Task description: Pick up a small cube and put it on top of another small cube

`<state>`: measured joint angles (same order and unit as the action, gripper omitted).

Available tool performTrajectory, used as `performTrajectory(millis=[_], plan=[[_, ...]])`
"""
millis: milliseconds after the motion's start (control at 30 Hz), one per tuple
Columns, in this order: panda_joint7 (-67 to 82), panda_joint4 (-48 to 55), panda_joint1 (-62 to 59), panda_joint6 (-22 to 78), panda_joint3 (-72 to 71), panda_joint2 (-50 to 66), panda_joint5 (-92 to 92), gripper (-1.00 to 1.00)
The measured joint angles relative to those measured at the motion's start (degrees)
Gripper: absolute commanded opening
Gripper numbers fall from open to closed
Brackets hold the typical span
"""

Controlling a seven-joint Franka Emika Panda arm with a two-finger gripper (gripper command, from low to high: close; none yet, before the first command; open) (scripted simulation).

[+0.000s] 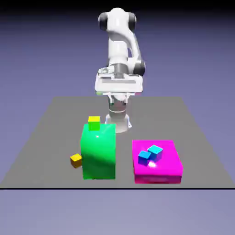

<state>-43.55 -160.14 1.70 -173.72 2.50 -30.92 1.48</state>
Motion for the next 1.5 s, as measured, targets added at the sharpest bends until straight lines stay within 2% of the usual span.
performTrajectory(millis=[500,1167,1233,1333,1367,1433,1500], plan=[[-13.2,26.6,-5.9,32.2,15.8,30.9,9.8,0.0],[-16.6,60.0,-46.1,81.9,-12.5,72.4,-5.1,0.0],[-16.3,60.7,-49.0,83.6,-15.3,74.7,-6.6,0.0],[-15.8,54.5,-48.7,76.5,-15.3,75.5,-6.7,0.0],[-15.8,53.8,-48.7,75.7,-15.3,75.6,-6.8,-1.0],[-15.7,53.8,-48.7,75.7,-15.3,75.6,-6.8,-1.0],[-16.1,57.9,-48.9,80.4,-15.3,75.1,-6.8,-1.0]])
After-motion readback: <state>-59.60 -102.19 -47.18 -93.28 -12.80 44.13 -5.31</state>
